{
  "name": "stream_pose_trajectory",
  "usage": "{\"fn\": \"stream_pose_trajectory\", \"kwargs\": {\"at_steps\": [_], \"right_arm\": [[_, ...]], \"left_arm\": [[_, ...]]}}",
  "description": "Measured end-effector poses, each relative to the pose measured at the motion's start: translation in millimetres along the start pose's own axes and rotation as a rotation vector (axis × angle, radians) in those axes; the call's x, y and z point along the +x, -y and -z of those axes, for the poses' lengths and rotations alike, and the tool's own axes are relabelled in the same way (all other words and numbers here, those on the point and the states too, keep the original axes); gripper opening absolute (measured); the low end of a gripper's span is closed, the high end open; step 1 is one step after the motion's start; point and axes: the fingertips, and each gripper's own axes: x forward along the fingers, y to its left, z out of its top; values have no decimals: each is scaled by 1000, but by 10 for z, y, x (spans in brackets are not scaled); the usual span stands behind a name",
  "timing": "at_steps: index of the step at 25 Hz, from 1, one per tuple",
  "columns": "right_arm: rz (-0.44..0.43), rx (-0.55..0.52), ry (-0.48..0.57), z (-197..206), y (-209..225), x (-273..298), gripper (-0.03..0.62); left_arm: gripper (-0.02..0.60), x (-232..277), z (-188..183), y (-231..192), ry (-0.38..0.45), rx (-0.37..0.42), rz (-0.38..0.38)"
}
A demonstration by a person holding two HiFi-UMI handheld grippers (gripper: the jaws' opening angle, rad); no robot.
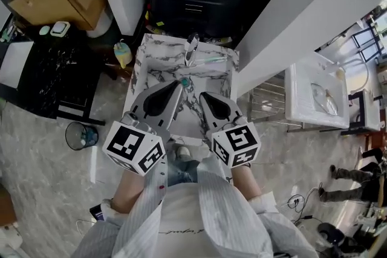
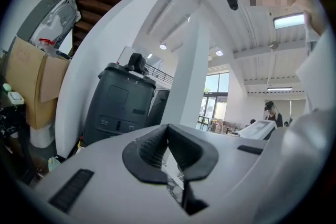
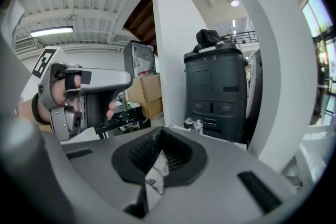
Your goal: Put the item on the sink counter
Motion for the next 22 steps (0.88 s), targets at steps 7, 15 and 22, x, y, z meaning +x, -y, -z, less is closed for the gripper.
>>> {"fn": "stream_pose_trajectory", "kwargs": {"at_steps": [7,15,22], "right_arm": [[89,29,-6,42,221,38,9],[130,35,-45,139,407,154,9],[118,29,-104,279,556,285,9]], "left_arm": [[17,302,97,-6,-46,7,102],[17,468,296,-62,-106,-14,148],[17,595,514,-134,-150,-52,143]]}}
